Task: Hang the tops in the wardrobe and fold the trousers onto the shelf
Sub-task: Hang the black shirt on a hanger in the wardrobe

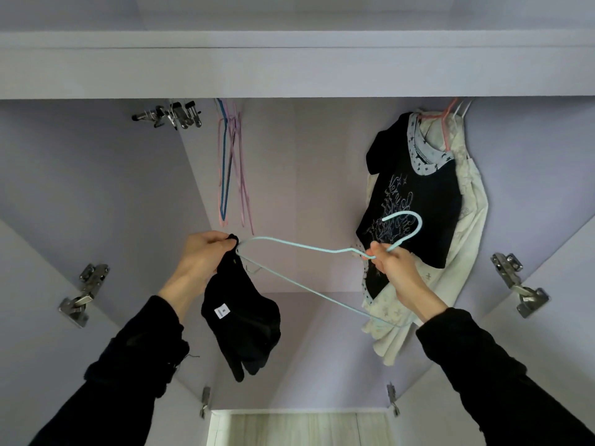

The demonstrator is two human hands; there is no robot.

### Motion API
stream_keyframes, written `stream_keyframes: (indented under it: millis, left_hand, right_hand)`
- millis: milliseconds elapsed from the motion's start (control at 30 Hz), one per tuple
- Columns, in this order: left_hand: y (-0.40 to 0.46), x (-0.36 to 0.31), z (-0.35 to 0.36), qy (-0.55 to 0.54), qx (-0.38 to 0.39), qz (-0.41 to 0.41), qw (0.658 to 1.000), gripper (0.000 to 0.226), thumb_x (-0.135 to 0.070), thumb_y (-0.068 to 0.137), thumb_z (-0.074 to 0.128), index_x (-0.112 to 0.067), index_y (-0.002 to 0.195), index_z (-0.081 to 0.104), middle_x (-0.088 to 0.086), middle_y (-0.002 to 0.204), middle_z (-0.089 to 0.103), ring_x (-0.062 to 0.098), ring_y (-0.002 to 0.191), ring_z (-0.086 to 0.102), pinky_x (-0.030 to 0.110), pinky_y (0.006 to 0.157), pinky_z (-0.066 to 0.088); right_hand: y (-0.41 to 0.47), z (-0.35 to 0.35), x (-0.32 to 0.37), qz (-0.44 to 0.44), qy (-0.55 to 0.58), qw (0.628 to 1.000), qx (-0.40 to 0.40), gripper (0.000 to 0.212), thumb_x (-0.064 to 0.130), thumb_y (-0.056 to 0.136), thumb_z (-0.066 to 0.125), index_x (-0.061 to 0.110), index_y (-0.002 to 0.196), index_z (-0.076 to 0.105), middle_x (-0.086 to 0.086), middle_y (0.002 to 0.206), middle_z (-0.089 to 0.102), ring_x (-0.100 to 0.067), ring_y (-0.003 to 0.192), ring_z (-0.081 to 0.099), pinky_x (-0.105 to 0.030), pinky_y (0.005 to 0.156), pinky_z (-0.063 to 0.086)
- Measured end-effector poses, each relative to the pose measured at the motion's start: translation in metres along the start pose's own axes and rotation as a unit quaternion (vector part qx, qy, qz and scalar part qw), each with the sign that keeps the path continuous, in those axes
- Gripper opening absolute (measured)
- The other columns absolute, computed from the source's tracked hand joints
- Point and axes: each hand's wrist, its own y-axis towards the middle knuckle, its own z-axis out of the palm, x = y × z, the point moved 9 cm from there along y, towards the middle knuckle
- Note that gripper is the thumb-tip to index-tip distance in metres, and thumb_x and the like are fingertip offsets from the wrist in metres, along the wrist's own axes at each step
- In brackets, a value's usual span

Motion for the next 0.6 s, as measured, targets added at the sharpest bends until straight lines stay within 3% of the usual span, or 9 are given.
stream_keyframes:
  millis: [67, 133, 200, 267, 333, 467, 533, 600]
  left_hand:
    - [0.001, -0.005, -0.003, 0.035, -0.026, 0.036, 0.998, 0.007, -0.006, 0.088, 0.061, -0.004, 0.092, 0.067, 0.002, 0.067, 0.058, 0.014, 0.058, 0.051, 0.014, 0.047, 0.042]
    - [-0.001, -0.011, -0.004, 0.064, -0.038, 0.067, 0.995, 0.008, -0.005, 0.087, 0.061, -0.005, 0.091, 0.068, 0.000, 0.069, 0.060, 0.015, 0.064, 0.054, 0.013, 0.054, 0.043]
    - [-0.005, -0.019, -0.001, 0.093, -0.037, 0.096, 0.990, 0.009, -0.005, 0.088, 0.060, -0.006, 0.091, 0.068, -0.001, 0.072, 0.062, 0.016, 0.068, 0.056, 0.008, 0.053, 0.042]
    - [-0.014, -0.029, 0.008, 0.134, -0.029, 0.129, 0.982, 0.011, -0.006, 0.088, 0.061, -0.003, 0.094, 0.070, 0.001, 0.077, 0.063, 0.013, 0.068, 0.056, 0.007, 0.052, 0.038]
    - [-0.027, -0.043, 0.027, 0.194, -0.013, 0.181, 0.964, 0.013, -0.008, 0.087, 0.063, -0.002, 0.096, 0.071, 0.003, 0.084, 0.066, 0.012, 0.077, 0.056, 0.008, 0.062, 0.034]
    - [-0.053, -0.067, 0.063, 0.285, 0.042, 0.275, 0.917, 0.016, -0.012, 0.088, 0.058, -0.011, 0.090, 0.074, 0.001, 0.083, 0.069, 0.011, 0.077, 0.056, 0.009, 0.065, 0.031]
    - [-0.056, -0.069, 0.069, 0.330, 0.084, 0.295, 0.893, 0.020, -0.019, 0.091, 0.054, -0.021, 0.090, 0.074, -0.002, 0.084, 0.065, 0.013, 0.084, 0.054, 0.015, 0.072, 0.037]
    - [-0.059, -0.067, 0.071, 0.410, 0.117, 0.322, 0.845, 0.021, -0.029, 0.094, 0.050, -0.032, 0.101, 0.070, -0.005, 0.099, 0.058, 0.017, 0.102, 0.044, 0.028, 0.085, 0.031]
  right_hand:
    - [-0.006, 0.009, 0.016, -0.027, -0.036, 0.999, 0.017, 0.031, 0.018, 0.099, 0.045, 0.013, 0.075, 0.064, -0.022, 0.096, 0.066, -0.034, 0.102, 0.058, -0.042, 0.098, 0.043]
    - [-0.011, 0.019, 0.032, -0.058, -0.078, 0.995, 0.036, 0.030, 0.017, 0.099, 0.044, 0.009, 0.080, 0.065, -0.006, 0.074, 0.059, -0.023, 0.075, 0.053, -0.033, 0.074, 0.047]
    - [-0.016, 0.028, 0.044, -0.082, -0.111, 0.989, 0.050, 0.029, 0.017, 0.099, 0.044, 0.008, 0.083, 0.066, 0.000, 0.065, 0.050, -0.014, 0.062, 0.042, -0.020, 0.055, 0.036]
    - [-0.021, 0.043, 0.055, -0.107, -0.136, 0.982, 0.070, 0.030, 0.019, 0.098, 0.046, 0.003, 0.087, 0.068, 0.003, 0.062, 0.049, -0.010, 0.059, 0.042, -0.017, 0.053, 0.031]
    - [-0.030, 0.068, 0.068, -0.134, -0.169, 0.971, 0.106, 0.032, 0.021, 0.098, 0.047, -0.002, 0.086, 0.067, 0.000, 0.059, 0.046, -0.013, 0.060, 0.042, -0.023, 0.056, 0.031]
    - [-0.051, 0.114, 0.084, -0.138, -0.178, 0.960, 0.166, 0.039, 0.036, 0.098, 0.042, 0.002, 0.094, 0.060, -0.006, 0.074, 0.060, -0.020, 0.071, 0.058, -0.031, 0.073, 0.044]
    - [-0.053, 0.113, 0.086, -0.124, -0.131, 0.970, 0.165, 0.036, 0.040, 0.099, 0.038, 0.010, 0.086, 0.053, 0.000, 0.071, 0.060, -0.014, 0.068, 0.056, -0.027, 0.072, 0.044]
    - [-0.051, 0.104, 0.086, -0.108, -0.082, 0.979, 0.154, 0.033, 0.041, 0.100, 0.036, 0.018, 0.078, 0.045, 0.002, 0.068, 0.057, -0.011, 0.064, 0.053, -0.015, 0.062, 0.041]
